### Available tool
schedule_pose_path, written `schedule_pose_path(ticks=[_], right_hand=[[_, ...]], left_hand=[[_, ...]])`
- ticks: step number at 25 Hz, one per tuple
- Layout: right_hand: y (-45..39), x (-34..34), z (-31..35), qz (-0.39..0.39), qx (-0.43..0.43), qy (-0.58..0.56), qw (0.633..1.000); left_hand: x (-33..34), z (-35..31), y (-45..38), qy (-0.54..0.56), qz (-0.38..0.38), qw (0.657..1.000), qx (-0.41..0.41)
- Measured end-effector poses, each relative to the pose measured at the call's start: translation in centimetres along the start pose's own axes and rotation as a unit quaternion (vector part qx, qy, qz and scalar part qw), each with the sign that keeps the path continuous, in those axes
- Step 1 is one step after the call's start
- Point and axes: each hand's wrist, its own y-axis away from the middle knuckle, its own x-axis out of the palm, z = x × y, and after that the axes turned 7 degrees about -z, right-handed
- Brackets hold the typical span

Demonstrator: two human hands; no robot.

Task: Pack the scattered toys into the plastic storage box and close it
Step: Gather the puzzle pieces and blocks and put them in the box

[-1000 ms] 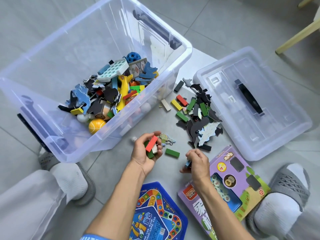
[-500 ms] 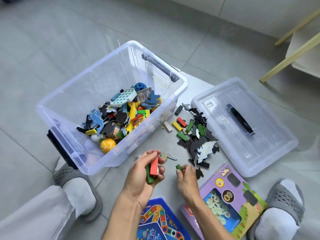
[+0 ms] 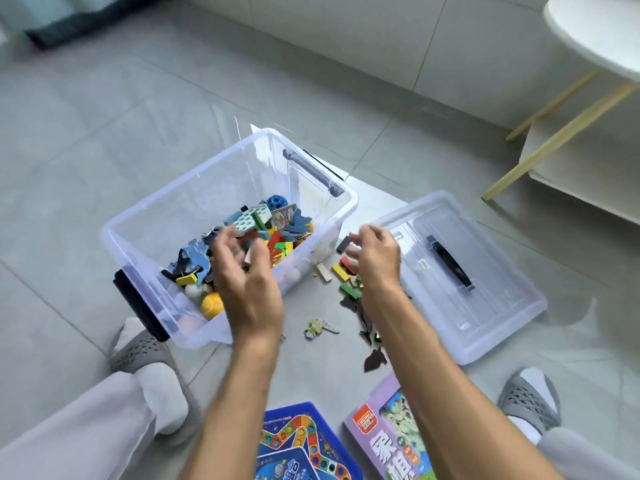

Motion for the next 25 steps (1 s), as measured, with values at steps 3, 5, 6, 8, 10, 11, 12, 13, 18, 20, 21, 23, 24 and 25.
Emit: schedule_pose_path(ticks=[3,5,6,8,10,11,12,13,18,20,21,23,24,25], right_hand=[[-3.2,-5.5,-7.5,-0.028,-0.031,0.225,0.973],[-7.1,-6.9,-11.1,-0.033,-0.081,0.346,0.934],[-8.8,-6.7,-11.9,-0.027,-0.111,0.385,0.916],[-12.5,-5.5,-13.2,0.006,-0.179,0.466,0.867],[-15.6,-3.8,-14.1,0.056,-0.212,0.538,0.814],[-16.7,-3.0,-14.5,0.073,-0.215,0.572,0.788],[-17.4,-2.3,-14.9,0.083,-0.221,0.608,0.758],[-17.7,-1.7,-15.4,0.087,-0.237,0.639,0.726],[-15.6,-1.6,-17.5,0.118,-0.228,0.589,0.766],[-14.3,-2.5,-18.1,0.109,-0.185,0.502,0.838],[-13.7,-2.9,-18.1,0.079,-0.143,0.412,0.896],[-12.7,-3.8,-17.3,0.024,-0.004,0.143,0.989],[-12.2,-4.5,-16.6,0.022,0.063,0.020,0.998],[-11.6,-5.5,-16.1,0.039,0.113,-0.063,0.991]], left_hand=[[3.3,6.9,3.3,-0.097,0.083,0.991,0.039],[6.8,11.5,2.0,-0.226,0.167,0.958,0.053],[8.4,13.4,0.9,-0.292,0.210,0.930,0.071],[11.7,16.9,-1.6,-0.411,0.291,0.856,0.114],[14.5,19.4,-3.9,-0.501,0.345,0.785,0.119],[15.4,20.5,-4.5,-0.528,0.355,0.762,0.122],[16.0,21.6,-4.6,-0.535,0.355,0.755,0.134],[16.2,22.5,-4.2,-0.522,0.347,0.765,0.150],[14.6,23.6,-1.2,-0.402,0.306,0.861,0.053],[13.5,23.2,0.1,-0.418,0.304,0.856,0.002],[12.8,23.1,0.6,-0.431,0.303,0.850,-0.008],[11.8,23.1,0.8,-0.448,0.295,0.844,-0.005],[11.3,23.0,0.8,-0.453,0.288,0.844,0.006],[10.9,23.0,0.8,-0.457,0.285,0.842,0.019]])
